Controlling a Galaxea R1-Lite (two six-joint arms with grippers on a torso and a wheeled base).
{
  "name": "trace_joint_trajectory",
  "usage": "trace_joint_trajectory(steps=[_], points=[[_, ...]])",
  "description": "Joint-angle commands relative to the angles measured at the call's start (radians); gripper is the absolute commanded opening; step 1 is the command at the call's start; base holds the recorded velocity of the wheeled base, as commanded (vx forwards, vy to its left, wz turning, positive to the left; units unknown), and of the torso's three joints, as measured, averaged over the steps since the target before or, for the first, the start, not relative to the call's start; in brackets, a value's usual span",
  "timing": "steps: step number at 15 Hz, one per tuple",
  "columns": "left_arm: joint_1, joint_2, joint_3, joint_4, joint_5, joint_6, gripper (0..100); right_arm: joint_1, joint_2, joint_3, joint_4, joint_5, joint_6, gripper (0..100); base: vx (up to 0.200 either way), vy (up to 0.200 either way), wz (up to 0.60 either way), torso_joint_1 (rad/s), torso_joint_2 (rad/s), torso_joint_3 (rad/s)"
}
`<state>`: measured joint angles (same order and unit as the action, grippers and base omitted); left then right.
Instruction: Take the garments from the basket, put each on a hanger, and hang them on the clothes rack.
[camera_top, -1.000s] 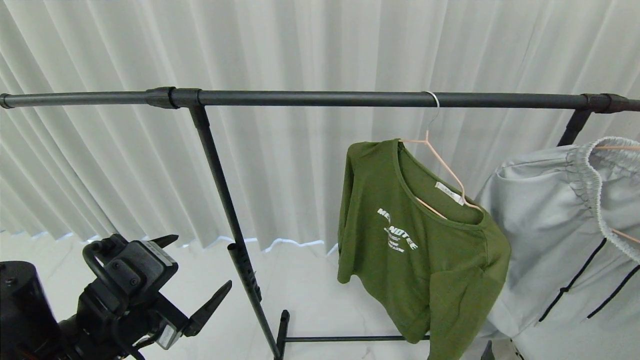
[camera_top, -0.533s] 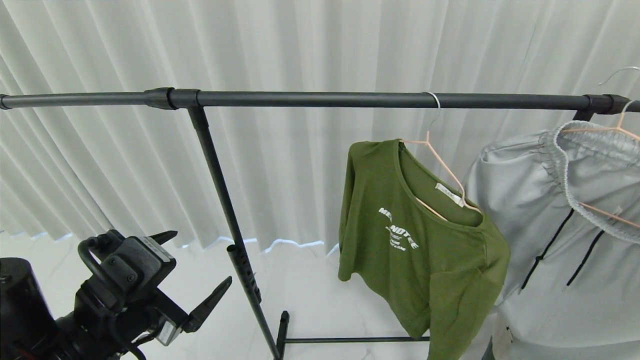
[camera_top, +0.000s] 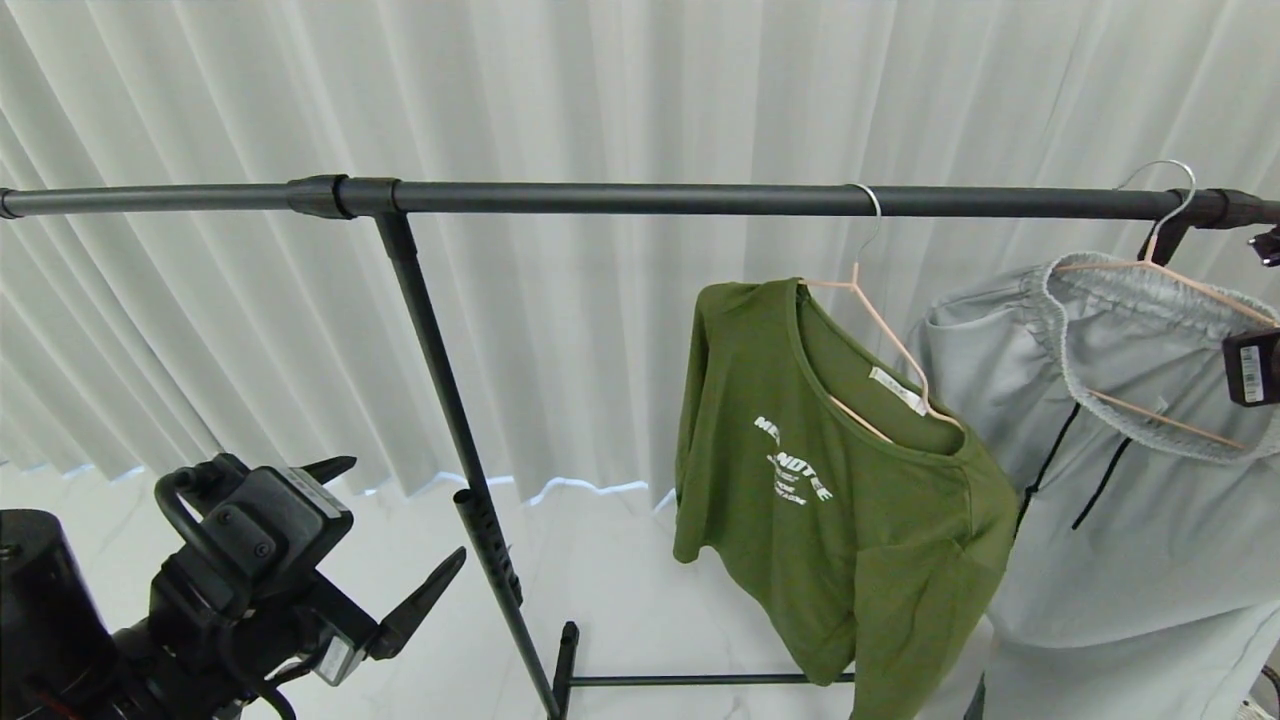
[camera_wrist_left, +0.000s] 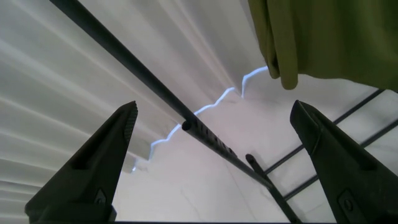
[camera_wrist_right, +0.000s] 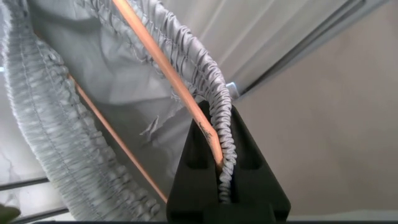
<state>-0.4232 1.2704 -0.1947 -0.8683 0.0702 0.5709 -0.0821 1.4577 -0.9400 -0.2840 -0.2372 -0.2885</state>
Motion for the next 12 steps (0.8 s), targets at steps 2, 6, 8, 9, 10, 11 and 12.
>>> trace_joint_trajectory(steps=[2,6,8,9,10,11,12], points=[[0.0,0.004,-0.003,0.0,0.0,0.0,100,0.024,0.047,0.0,-0.004,-0.027,0.0,0,0.0,0.0,0.0,0.0,0.0,0.0],[0.0,0.006,-0.003,0.0,0.0,0.0,100,0.05,0.053,-0.006,-0.006,-0.033,0.002,0,0.0,0.0,0.0,0.0,0.0,0.0],[0.0,0.006,-0.003,0.0,0.0,-0.002,100,0.053,0.052,-0.003,-0.004,-0.033,0.002,100,0.0,0.0,0.0,0.0,0.0,0.0],[0.001,0.006,-0.003,0.0,0.0,-0.002,100,0.056,0.038,0.0,-0.004,-0.034,0.002,100,0.0,0.0,0.0,0.0,0.0,0.0],[0.006,0.004,-0.003,0.0,0.0,-0.003,100,0.056,0.012,0.007,-0.004,-0.034,0.002,100,0.0,0.0,0.0,0.0,0.0,0.0],[0.026,0.003,0.001,0.0,0.002,-0.012,100,0.056,-0.026,0.027,-0.004,-0.033,0.009,100,0.0,0.0,0.0,0.0,0.0,0.0],[0.052,-0.002,0.006,0.0,0.002,-0.031,100,0.056,-0.065,0.049,-0.004,-0.033,0.02,100,0.0,0.0,0.0,0.0,0.0,0.0]])
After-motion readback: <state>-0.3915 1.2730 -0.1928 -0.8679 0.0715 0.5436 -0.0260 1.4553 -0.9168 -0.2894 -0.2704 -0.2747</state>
